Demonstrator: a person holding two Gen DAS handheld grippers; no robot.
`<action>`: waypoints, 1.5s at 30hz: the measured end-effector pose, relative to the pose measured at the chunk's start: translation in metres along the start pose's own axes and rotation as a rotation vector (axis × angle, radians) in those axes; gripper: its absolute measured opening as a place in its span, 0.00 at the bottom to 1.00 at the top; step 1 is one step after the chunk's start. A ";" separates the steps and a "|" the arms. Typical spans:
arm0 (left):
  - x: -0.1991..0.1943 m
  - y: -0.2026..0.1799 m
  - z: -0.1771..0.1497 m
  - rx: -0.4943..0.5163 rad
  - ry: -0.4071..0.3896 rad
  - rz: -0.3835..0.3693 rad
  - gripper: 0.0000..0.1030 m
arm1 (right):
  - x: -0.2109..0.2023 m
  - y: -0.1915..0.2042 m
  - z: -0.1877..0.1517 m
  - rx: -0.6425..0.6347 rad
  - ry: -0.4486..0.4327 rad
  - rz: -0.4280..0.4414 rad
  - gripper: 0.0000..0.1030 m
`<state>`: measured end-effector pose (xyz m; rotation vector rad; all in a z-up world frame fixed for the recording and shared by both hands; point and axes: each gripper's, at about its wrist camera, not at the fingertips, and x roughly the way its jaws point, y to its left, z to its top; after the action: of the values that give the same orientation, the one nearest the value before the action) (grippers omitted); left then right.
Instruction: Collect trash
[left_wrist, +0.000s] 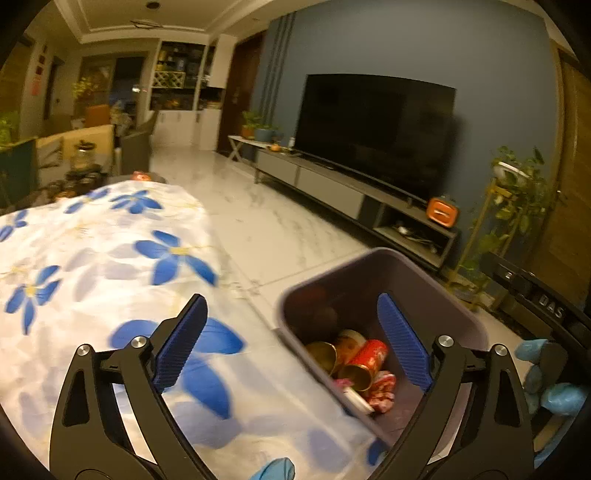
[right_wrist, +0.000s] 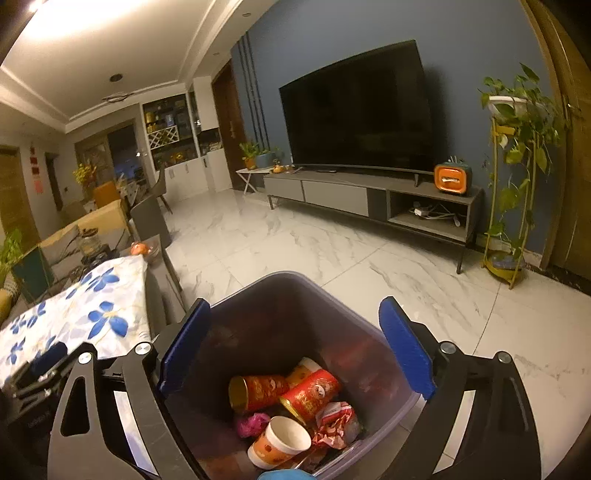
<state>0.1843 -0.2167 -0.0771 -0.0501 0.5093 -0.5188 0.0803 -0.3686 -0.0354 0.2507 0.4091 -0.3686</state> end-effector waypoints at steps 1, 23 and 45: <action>-0.005 0.004 0.000 0.001 -0.004 0.023 0.92 | -0.003 0.004 -0.002 -0.012 0.000 0.004 0.89; -0.129 0.059 -0.006 -0.024 -0.101 0.289 0.94 | -0.073 0.083 -0.036 -0.161 -0.033 0.067 0.94; -0.223 0.084 -0.033 -0.056 -0.151 0.394 0.94 | -0.151 0.145 -0.061 -0.191 -0.076 0.131 0.94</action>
<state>0.0413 -0.0323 -0.0195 -0.0407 0.3726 -0.1138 -0.0117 -0.1741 -0.0012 0.0760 0.3488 -0.2075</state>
